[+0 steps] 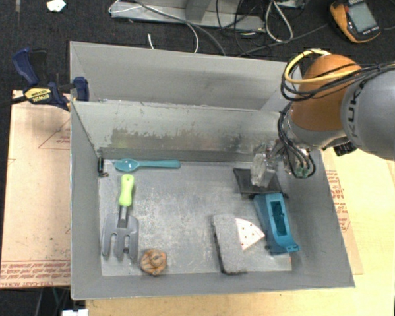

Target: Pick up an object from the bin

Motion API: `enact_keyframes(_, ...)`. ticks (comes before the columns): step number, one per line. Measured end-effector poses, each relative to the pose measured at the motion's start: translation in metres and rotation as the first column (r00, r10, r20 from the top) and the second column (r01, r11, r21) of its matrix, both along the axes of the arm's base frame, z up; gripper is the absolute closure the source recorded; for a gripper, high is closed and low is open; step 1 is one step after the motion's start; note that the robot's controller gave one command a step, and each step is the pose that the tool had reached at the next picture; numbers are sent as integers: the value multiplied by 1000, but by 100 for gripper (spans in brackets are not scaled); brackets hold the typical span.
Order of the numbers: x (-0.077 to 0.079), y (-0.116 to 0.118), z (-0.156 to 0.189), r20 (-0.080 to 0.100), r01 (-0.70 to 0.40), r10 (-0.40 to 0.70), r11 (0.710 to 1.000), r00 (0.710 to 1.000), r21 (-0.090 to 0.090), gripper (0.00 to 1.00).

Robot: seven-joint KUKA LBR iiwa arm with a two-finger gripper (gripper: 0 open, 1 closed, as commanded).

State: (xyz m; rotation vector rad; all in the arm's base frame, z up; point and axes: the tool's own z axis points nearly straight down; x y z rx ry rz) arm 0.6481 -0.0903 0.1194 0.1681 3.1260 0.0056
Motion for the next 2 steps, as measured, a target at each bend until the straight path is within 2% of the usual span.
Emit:
enact_keyframes(1,0,0,0,0,0,0,1000,1000,0,0)
enact_keyframes(2,0,0,0,0,0,0,1000,1000,0,100)
